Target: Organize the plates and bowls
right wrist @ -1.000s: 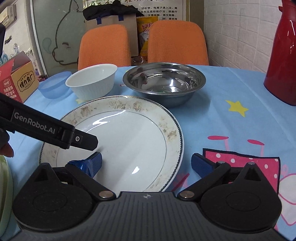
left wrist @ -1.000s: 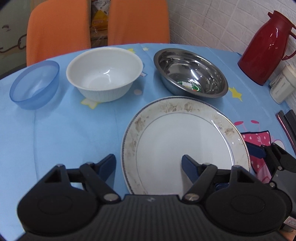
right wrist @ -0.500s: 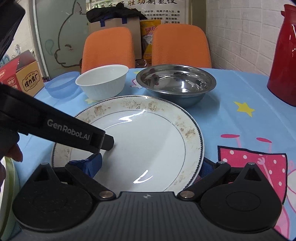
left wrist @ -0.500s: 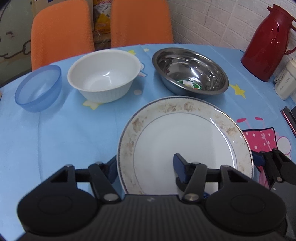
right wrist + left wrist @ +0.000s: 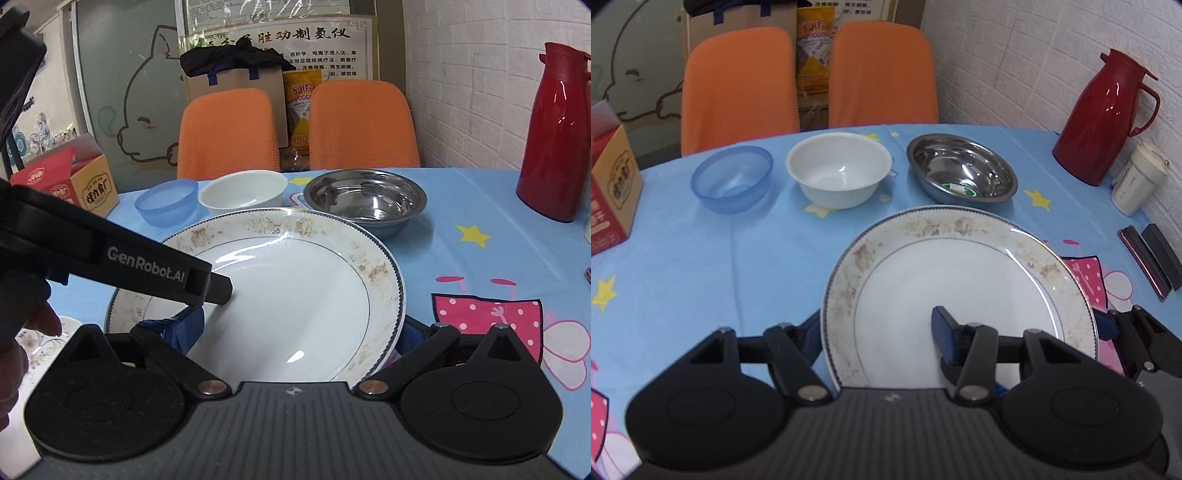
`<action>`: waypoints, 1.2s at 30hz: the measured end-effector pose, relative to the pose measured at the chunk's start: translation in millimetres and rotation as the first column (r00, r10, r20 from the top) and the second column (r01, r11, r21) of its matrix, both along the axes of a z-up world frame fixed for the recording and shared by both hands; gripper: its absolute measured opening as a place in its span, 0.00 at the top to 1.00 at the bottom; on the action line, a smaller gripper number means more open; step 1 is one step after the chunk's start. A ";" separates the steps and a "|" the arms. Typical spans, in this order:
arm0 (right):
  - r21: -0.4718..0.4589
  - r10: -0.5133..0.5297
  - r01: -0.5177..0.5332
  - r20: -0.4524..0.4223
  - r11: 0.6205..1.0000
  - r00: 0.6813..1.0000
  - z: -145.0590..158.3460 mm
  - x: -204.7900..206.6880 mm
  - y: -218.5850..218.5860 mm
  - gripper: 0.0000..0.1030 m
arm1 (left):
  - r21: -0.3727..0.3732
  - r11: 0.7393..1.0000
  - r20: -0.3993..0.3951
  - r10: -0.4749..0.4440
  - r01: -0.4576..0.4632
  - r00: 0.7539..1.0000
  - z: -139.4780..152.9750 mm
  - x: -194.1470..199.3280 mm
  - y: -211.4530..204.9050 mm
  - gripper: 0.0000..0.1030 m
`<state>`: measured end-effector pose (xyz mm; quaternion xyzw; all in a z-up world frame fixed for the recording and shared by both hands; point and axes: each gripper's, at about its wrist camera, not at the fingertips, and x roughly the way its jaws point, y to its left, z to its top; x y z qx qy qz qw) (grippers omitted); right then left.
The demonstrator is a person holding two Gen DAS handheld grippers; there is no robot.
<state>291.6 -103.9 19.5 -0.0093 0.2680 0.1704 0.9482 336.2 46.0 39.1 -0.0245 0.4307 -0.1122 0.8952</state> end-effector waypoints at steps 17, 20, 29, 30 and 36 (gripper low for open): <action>0.002 0.240 -0.240 -0.022 0.971 0.971 -14.5 -103.9 117.0 0.12 | 0.006 0.970 0.002 0.245 -0.245 0.970 -17.5 -131.7 134.2 0.53; -0.016 0.238 -0.239 -0.039 0.971 0.971 -22.0 -104.3 120.2 0.12 | 0.007 0.972 0.034 0.234 -0.235 0.972 -22.9 -135.9 133.1 0.53; -0.015 0.235 -0.236 -0.044 0.972 0.971 -26.5 -107.0 121.3 0.12 | -0.054 0.973 0.036 0.225 -0.223 0.974 -26.6 -136.9 146.6 0.51; -0.013 0.235 -0.236 -0.026 0.972 0.972 -24.1 -109.0 119.0 0.13 | -0.059 0.972 0.041 0.228 -0.226 0.973 -25.1 -137.3 147.0 0.50; 0.008 0.210 -0.209 -0.024 0.978 0.977 -20.3 -108.2 105.4 0.14 | -0.054 0.974 0.116 0.224 -0.219 0.968 -3.8 -139.4 143.5 0.47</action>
